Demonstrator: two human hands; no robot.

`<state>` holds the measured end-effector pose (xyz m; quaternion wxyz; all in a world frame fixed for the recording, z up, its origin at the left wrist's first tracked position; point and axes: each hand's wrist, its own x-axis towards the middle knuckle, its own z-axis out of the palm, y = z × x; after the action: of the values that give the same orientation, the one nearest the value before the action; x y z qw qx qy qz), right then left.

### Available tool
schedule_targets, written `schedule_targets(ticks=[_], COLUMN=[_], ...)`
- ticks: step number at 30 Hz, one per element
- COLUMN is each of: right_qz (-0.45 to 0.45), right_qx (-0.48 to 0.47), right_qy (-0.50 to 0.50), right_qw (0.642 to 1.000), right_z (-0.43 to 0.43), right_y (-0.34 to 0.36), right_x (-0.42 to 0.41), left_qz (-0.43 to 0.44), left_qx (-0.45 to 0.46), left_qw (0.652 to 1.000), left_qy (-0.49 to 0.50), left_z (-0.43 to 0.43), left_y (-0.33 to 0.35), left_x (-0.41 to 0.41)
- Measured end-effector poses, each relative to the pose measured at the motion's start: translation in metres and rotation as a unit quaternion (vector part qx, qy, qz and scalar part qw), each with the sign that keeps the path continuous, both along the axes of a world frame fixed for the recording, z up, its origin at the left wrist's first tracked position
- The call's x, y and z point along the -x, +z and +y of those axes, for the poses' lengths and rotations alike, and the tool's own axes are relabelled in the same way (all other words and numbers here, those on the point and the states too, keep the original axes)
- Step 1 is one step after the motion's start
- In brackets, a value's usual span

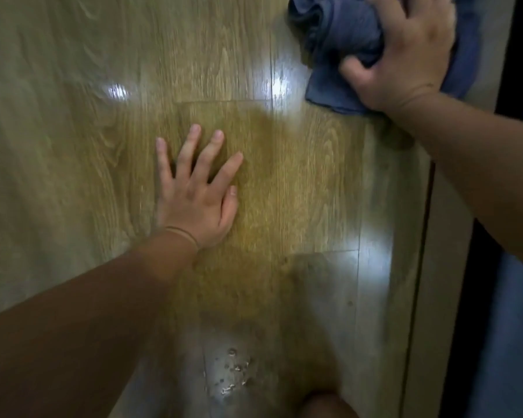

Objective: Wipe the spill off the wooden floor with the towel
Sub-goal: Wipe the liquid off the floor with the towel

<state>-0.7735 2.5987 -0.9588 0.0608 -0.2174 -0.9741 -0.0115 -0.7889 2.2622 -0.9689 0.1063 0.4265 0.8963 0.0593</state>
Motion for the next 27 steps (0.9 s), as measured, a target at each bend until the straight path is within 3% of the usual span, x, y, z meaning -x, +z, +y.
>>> schedule_targets(ticks=[4,7,10,13,27], right_qz=[-0.017,0.073,0.062,0.031,0.046], right_qx=[0.062,0.088,0.090,0.094,0.063], right_qy=[-0.052,0.029,0.053,0.048,0.047], right_qw=[0.997,0.993,0.993,0.994,0.996], right_z=[-0.018,-0.078,-0.139,-0.138,-0.119], right_y=[0.003,-0.005,-0.001,-0.009,-0.007], right_x=[-0.016,-0.123,-0.221,-0.229,-0.210], left_qz=[0.004,0.006,-0.006,-0.014,0.028], left_qx=[-0.009,-0.007,-0.008,-0.014,0.003], left_qw=[1.000,1.000,1.000,1.000,0.999], left_qy=[-0.003,0.000,-0.001,-0.005,0.035], left_z=[0.001,0.001,0.002,0.003,0.002], left_y=[0.001,-0.001,0.003,0.006,0.000], left_x=[0.002,0.002,0.001,0.002,-0.003])
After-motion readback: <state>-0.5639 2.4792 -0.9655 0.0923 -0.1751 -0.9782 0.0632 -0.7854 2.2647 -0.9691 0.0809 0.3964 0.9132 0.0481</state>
